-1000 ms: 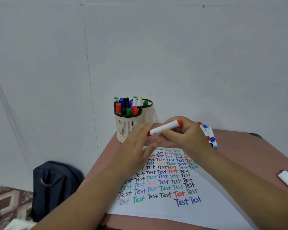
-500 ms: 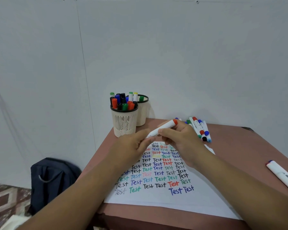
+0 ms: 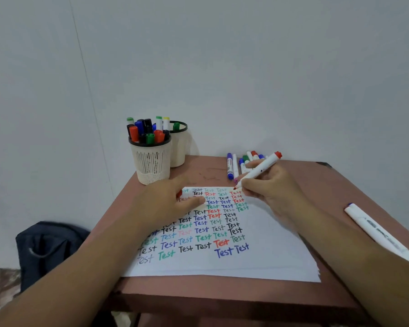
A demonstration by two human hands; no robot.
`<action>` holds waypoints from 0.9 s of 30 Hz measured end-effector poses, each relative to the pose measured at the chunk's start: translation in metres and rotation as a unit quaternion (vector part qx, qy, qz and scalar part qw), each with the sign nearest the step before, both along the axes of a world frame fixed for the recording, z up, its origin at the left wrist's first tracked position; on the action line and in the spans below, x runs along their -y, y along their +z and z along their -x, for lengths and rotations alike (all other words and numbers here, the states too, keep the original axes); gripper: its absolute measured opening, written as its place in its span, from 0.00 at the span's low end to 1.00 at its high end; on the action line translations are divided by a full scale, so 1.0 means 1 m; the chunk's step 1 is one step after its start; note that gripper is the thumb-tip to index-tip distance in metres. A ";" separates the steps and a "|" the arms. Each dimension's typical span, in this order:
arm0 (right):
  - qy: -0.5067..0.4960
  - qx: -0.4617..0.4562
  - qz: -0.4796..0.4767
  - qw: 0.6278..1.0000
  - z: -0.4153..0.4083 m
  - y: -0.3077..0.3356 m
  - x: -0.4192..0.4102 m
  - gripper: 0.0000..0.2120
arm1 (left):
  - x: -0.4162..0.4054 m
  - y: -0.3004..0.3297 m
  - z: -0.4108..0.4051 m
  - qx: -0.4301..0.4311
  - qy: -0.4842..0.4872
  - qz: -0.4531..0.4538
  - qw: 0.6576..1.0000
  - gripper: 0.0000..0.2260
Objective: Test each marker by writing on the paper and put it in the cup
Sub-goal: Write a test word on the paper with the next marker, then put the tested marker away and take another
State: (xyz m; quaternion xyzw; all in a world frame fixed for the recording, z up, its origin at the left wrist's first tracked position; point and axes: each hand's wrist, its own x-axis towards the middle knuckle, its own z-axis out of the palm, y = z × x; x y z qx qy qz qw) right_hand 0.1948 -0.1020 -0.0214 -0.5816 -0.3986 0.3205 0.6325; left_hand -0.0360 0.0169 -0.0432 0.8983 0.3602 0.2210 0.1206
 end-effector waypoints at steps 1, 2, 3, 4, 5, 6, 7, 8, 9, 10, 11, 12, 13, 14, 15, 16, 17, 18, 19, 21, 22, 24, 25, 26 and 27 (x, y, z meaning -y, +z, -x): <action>0.000 -0.004 0.005 1.000 -0.002 -0.002 0.003 0.12 | -0.002 -0.001 0.000 -0.002 0.002 0.005 1.000 0.20; 0.002 -0.010 0.012 1.000 -0.004 -0.006 0.007 0.10 | -0.004 -0.003 -0.001 -0.001 0.002 0.008 1.000 0.20; 0.004 -0.014 0.022 1.000 -0.005 -0.009 0.009 0.09 | -0.005 -0.005 -0.002 -0.002 0.003 0.007 1.000 0.19; 0.003 -0.011 0.033 0.999 -0.005 -0.011 0.011 0.09 | -0.007 -0.006 -0.003 -0.003 0.003 0.005 1.000 0.17; -0.001 0.000 0.043 0.999 -0.005 -0.013 0.012 0.09 | -0.007 -0.007 -0.004 -0.005 0.004 0.002 1.000 0.16; -0.003 0.014 0.052 0.999 -0.006 -0.015 0.013 0.09 | -0.008 -0.008 -0.005 -0.008 0.006 0.001 1.000 0.15; -0.003 0.029 0.057 0.998 -0.005 -0.016 0.013 0.08 | -0.008 -0.008 -0.005 -0.011 0.008 0.000 1.000 0.14; -0.002 0.042 0.061 0.997 -0.004 -0.016 0.012 0.08 | -0.007 -0.007 -0.005 -0.016 0.010 0.000 1.000 0.14; 0.000 0.053 0.064 0.997 -0.003 -0.017 0.012 0.08 | -0.007 -0.006 -0.005 -0.021 0.013 0.002 1.000 0.14; 0.001 0.061 0.067 0.996 -0.003 -0.017 0.012 0.08 | -0.007 -0.005 -0.004 -0.026 0.014 0.005 1.000 0.14; 0.001 0.067 0.070 0.995 -0.003 -0.017 0.012 0.08 | -0.006 -0.004 -0.004 -0.029 0.014 0.008 0.999 0.14; 0.002 0.072 0.071 0.995 -0.003 -0.018 0.011 0.08 | -0.005 -0.004 -0.004 -0.030 0.014 0.010 0.999 0.14; 0.006 0.077 0.071 0.994 -0.003 -0.018 0.011 0.07 | -0.004 -0.003 -0.004 -0.031 0.015 0.010 0.999 0.14; 0.009 0.082 0.072 0.994 -0.003 -0.019 0.011 0.07 | -0.003 -0.002 -0.005 -0.033 0.017 0.010 0.999 0.14; 0.011 0.087 0.072 0.994 -0.003 -0.019 0.011 0.07 | -0.003 -0.002 -0.005 -0.036 0.019 0.008 0.999 0.14; 0.012 0.090 0.072 0.993 -0.003 -0.019 0.011 0.07 | -0.002 -0.001 -0.005 -0.039 0.021 0.006 0.999 0.14; 0.012 0.093 0.071 0.993 -0.003 -0.019 0.011 0.07 | -0.002 -0.001 -0.005 -0.041 0.022 0.004 0.999 0.14; 0.012 0.098 0.071 0.993 -0.003 -0.019 0.011 0.07 | -0.002 -0.001 -0.004 -0.042 0.022 0.004 0.999 0.14; 0.012 0.104 0.071 0.992 -0.003 -0.019 0.012 0.07 | -0.002 -0.001 -0.004 -0.041 0.022 0.004 0.999 0.14; 0.013 0.113 0.074 0.991 -0.002 -0.018 0.012 0.06 | -0.002 -0.001 -0.004 -0.039 0.021 0.008 0.999 0.14; 0.015 0.116 0.076 0.990 -0.002 -0.017 0.012 0.06 | -0.002 -0.001 -0.004 -0.037 0.022 0.010 0.999 0.14; 0.020 0.121 0.081 0.989 -0.002 -0.017 0.013 0.07 | -0.004 -0.002 -0.004 -0.032 0.021 0.013 0.999 0.14; 0.022 0.124 0.083 0.989 -0.002 -0.017 0.013 0.07 | -0.004 -0.003 -0.004 -0.030 0.020 0.013 0.999 0.15; 0.023 0.126 0.084 0.988 -0.002 -0.017 0.013 0.08 | -0.005 -0.004 -0.004 -0.029 0.019 0.013 0.999 0.15; 0.023 0.125 0.084 0.988 -0.002 -0.017 0.013 0.07 | -0.006 -0.004 -0.004 -0.027 0.017 0.012 0.999 0.15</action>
